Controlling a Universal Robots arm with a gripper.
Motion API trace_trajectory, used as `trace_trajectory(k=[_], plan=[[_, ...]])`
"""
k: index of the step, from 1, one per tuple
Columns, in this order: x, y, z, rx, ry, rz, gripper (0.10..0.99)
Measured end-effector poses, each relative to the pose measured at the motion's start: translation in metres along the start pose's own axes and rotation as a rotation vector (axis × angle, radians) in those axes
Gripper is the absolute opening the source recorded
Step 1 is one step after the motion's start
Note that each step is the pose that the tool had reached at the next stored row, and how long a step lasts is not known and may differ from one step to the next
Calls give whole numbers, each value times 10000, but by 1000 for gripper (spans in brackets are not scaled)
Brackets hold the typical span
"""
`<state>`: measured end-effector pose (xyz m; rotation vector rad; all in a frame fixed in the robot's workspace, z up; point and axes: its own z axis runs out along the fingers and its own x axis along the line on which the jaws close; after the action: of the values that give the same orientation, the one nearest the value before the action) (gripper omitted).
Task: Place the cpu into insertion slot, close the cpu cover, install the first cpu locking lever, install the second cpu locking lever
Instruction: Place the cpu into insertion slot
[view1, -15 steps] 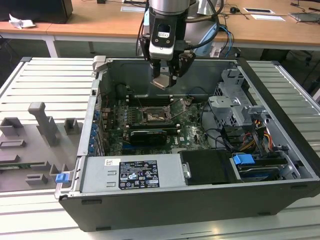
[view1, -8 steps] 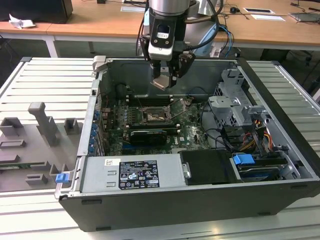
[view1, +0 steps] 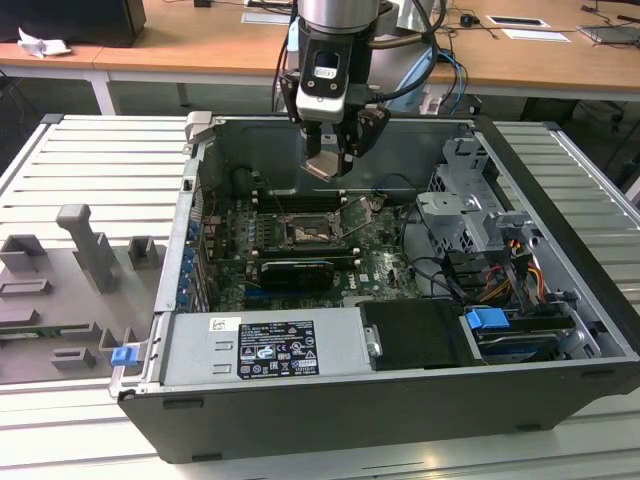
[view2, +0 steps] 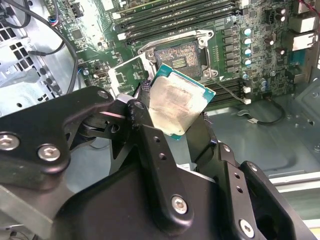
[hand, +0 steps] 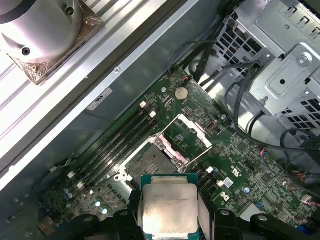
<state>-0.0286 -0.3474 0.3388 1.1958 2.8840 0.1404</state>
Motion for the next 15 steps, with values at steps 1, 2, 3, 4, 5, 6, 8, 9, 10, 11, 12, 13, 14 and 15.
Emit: trace_trajectory(k=[1, 2, 3, 4, 5, 6, 8, 9, 10, 11, 12, 13, 14, 15], plan=[[0, 0, 0, 0, -2, 19, 529], [0, 0, 0, 0, -4, 45, 529], [0, 0, 1, -1, -6, 73, 529], [0, 0, 1, -2, -9, 97, 529], [0, 0, 2, -3, -11, 128, 529], [0, 0, 2, -3, -13, 153, 529], [0, 0, 3, -4, -20, 221, 529], [0, 0, 4, -5, -25, 281, 529], [0, 0, 5, -7, -29, 331, 529], [0, 0, 5, -8, -34, 386, 529], [0, -1, 5, -9, -38, 424, 529], [0, -1, 6, -9, -41, 459, 529], [0, 0, 6, -10, -46, 519, 529], [0, -1, 6, -11, -50, 561, 529]])
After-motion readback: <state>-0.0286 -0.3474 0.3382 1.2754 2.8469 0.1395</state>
